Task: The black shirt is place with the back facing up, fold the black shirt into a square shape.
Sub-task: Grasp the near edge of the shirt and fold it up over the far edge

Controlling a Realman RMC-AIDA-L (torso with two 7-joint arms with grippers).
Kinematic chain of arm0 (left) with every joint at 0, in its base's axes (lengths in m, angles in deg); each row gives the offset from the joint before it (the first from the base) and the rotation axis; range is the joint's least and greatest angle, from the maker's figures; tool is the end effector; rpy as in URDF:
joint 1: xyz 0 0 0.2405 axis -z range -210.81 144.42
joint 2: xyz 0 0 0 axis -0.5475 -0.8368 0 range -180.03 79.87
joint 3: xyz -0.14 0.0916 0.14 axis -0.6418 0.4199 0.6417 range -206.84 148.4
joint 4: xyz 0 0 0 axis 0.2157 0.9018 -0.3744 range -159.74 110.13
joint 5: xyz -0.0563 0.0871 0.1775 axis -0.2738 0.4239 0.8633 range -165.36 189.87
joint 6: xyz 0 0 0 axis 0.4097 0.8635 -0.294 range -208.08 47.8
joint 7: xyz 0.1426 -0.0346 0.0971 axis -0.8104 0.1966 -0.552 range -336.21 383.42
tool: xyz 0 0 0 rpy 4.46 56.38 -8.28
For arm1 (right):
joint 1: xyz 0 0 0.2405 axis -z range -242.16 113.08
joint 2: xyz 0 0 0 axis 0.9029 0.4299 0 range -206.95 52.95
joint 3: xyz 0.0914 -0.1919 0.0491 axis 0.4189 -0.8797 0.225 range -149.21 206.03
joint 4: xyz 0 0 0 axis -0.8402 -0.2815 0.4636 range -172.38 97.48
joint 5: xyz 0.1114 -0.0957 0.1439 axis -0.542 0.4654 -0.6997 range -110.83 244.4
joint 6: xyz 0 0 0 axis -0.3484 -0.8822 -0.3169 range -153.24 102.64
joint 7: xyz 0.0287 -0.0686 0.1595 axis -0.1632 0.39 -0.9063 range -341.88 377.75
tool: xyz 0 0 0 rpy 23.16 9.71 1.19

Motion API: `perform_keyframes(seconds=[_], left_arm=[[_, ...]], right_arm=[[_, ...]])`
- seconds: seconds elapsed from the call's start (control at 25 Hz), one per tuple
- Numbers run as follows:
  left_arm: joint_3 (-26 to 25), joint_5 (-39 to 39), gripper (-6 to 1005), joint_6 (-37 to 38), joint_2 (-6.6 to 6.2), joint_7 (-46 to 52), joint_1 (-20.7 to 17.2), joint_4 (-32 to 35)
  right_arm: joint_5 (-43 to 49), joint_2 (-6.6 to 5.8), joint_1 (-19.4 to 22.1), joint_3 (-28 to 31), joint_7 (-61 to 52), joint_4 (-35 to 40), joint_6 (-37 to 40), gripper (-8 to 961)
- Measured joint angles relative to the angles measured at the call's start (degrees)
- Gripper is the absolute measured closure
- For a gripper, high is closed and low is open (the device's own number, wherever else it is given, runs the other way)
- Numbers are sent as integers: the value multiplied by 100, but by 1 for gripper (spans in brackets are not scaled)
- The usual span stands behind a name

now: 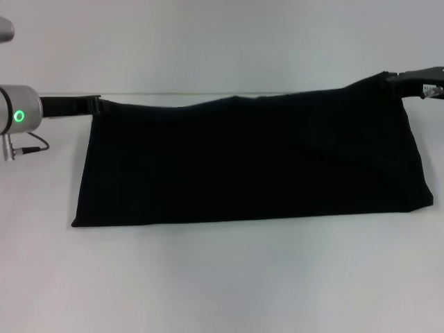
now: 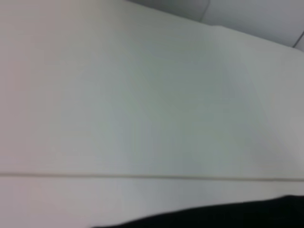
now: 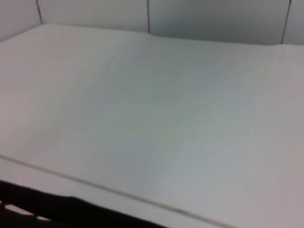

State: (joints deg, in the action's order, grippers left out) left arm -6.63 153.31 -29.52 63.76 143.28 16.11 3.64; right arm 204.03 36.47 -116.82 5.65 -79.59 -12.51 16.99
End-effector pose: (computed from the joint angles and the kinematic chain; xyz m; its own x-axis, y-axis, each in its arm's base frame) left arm -0.2552 0.4520 0.0383 0.4493 0.6718 0.5890 0.8846 -0.2423 -0.3984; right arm 0.2426 0.4744 0.0423 0.7345 -0.4985 -0.4604 -0.6664 -0.4018 -0.6281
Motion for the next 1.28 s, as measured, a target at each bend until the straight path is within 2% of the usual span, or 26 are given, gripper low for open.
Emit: perform_keyframes(seconds=[0.6,0.96,1.28], left_arm=[[6,0,985,-482,43,-147,106,-9],[8,-18,987,-939,258,-381,108,-55],[9,-50,985,-1056,310,-479,108,-51]], right_arm=[[-174,67,-134,-156,7,-78,-586,918],[-183,93,-158,-182,52,-277,-815,918],[-182,111,-160,-186,52,-259,-821,918]])
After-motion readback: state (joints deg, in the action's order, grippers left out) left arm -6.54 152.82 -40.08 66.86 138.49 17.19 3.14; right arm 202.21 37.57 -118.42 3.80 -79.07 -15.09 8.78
